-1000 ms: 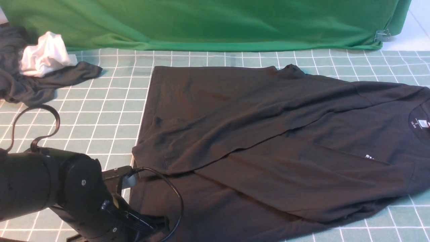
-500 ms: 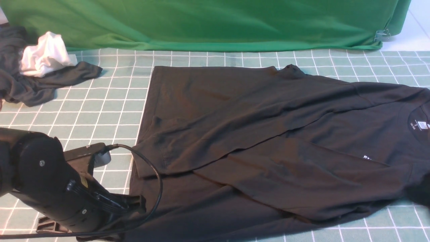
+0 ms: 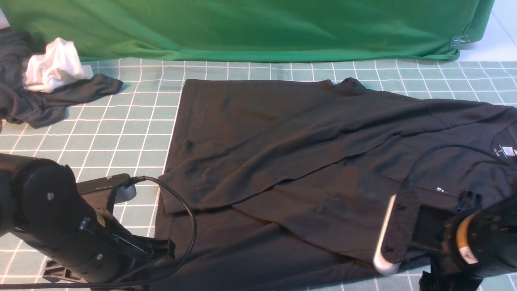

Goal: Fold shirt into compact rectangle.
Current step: 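Grasp the near edge of the shirt at its hem and shoulder corners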

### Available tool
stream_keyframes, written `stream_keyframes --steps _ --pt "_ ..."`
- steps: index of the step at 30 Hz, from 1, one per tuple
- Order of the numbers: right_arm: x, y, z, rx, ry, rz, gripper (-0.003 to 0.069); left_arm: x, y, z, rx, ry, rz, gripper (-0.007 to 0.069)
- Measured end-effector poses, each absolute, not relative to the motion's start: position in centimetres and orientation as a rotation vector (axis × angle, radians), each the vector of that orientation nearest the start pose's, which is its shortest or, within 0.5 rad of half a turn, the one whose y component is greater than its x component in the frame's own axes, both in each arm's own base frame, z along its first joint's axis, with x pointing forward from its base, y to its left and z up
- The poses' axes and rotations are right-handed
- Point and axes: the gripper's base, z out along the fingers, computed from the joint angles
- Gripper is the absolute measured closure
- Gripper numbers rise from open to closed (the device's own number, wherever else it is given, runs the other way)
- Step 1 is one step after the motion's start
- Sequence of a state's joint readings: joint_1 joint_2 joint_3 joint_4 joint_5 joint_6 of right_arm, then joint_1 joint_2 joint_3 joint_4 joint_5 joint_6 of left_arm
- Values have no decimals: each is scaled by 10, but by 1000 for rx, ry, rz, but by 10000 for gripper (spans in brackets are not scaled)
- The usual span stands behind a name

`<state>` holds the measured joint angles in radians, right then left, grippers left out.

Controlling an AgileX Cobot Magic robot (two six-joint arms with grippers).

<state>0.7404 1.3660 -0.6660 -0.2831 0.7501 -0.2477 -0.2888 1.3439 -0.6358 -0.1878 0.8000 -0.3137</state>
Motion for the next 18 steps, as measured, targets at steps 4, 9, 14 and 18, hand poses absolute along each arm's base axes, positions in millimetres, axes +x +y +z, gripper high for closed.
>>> stream_keyframes --steps 4,9,14,18 --pt "180 138 176 -1678 2409 -286 174 193 -70 190 -227 3021 -284 610" --pt "189 142 164 -1742 2333 -340 174 193 -71 190 -226 3022 -286 610" --pt "196 144 156 -1683 2345 -384 174 193 -71 190 -222 3022 -285 610" --pt "198 144 152 -1692 2345 -409 174 193 -70 190 -219 3025 -284 610"
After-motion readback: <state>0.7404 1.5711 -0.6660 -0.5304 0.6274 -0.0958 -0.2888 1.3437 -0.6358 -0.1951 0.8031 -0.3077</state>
